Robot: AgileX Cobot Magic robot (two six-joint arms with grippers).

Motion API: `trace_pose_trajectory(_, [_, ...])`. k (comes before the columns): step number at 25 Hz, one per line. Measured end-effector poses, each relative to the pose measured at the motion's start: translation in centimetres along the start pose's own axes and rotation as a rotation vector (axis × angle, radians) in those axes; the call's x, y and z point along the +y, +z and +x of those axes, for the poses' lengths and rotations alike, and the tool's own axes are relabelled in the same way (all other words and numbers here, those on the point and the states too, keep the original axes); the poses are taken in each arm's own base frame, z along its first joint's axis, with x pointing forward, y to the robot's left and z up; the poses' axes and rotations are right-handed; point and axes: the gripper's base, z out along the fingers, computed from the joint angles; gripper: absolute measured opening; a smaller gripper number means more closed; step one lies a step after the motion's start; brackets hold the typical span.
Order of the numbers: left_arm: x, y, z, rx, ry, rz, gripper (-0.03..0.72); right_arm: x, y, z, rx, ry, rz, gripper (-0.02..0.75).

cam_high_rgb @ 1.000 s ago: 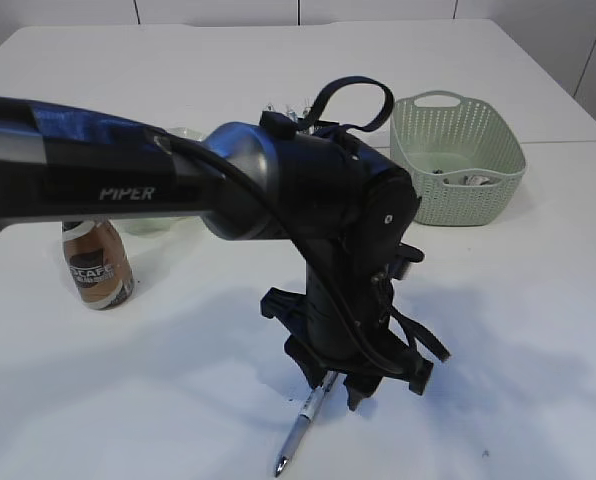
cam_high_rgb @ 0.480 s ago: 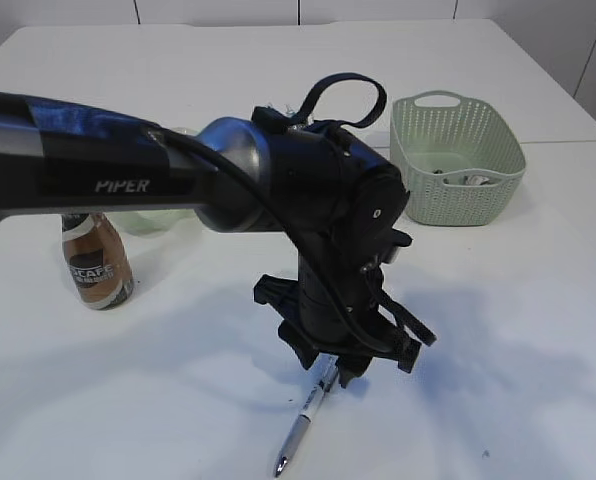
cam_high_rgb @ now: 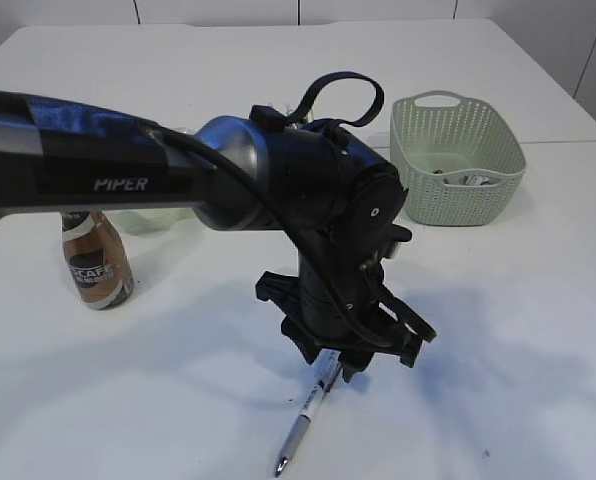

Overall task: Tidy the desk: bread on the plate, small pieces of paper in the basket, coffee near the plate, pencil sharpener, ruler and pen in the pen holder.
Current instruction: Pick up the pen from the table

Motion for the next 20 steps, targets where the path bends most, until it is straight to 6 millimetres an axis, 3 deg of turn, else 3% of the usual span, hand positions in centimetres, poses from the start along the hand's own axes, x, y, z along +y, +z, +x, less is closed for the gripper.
trace_pose_trajectory(20, [-0.2, 1.6, -0.1, -0.003, 0.006, -0.003, 0.3, 0.2, 0.0, 0.1, 0.008, 0.007, -0.017, 0.281])
